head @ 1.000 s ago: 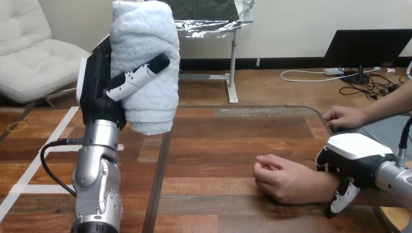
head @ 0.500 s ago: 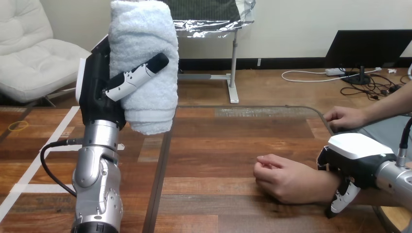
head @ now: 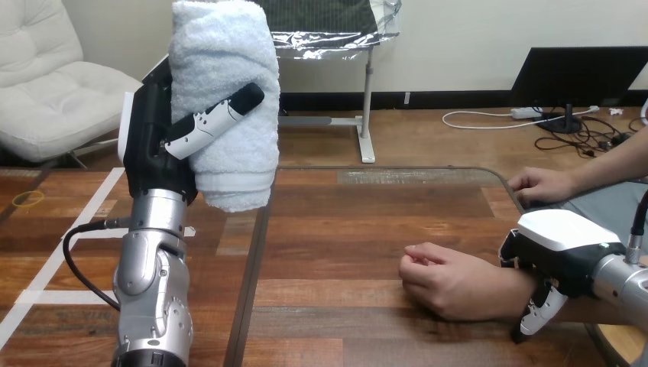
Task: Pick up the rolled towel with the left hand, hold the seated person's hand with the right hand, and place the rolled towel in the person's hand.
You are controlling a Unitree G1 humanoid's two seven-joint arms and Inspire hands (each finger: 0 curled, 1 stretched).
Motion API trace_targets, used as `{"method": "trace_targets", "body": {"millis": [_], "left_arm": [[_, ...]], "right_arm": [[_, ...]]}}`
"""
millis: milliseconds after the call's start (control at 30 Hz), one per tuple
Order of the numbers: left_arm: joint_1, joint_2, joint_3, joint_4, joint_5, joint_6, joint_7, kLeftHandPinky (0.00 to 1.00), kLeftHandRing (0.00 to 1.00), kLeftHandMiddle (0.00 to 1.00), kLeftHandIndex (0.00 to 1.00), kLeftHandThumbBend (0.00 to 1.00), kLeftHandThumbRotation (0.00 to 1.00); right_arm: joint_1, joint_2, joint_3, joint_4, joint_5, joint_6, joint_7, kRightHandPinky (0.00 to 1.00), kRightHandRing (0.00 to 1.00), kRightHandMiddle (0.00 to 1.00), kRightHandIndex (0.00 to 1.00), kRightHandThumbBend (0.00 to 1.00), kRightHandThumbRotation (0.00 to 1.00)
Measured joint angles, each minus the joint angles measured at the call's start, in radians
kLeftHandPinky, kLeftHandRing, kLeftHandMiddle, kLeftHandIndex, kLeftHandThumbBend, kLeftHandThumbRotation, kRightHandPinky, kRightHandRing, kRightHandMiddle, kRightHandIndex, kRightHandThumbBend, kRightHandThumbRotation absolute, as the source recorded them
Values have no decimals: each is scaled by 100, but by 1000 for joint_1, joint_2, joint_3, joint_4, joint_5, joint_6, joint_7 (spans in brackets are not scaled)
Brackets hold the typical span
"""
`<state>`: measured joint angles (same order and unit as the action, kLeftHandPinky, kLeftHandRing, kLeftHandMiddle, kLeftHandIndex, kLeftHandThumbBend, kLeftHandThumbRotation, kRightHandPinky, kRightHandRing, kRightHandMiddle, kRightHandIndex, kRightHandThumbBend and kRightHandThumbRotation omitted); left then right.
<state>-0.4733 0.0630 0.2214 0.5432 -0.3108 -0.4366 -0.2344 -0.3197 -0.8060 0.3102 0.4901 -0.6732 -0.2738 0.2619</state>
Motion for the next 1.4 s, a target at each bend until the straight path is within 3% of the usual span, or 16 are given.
{"method": "trace_targets", "body": {"millis": [833, 1400], "left_arm": [[0, -3, 1, 0, 2, 0, 8, 23, 29, 37, 40, 51, 0], [-3, -5, 0, 20, 20, -27, 22, 22, 28, 35, 39, 50, 0]], "right_arm": [[3, -2, -8, 0, 37, 11, 3, 17, 22, 29, 33, 82, 5], [3, -6, -49, -21, 101, 39, 46, 23, 26, 33, 36, 85, 8]]}}
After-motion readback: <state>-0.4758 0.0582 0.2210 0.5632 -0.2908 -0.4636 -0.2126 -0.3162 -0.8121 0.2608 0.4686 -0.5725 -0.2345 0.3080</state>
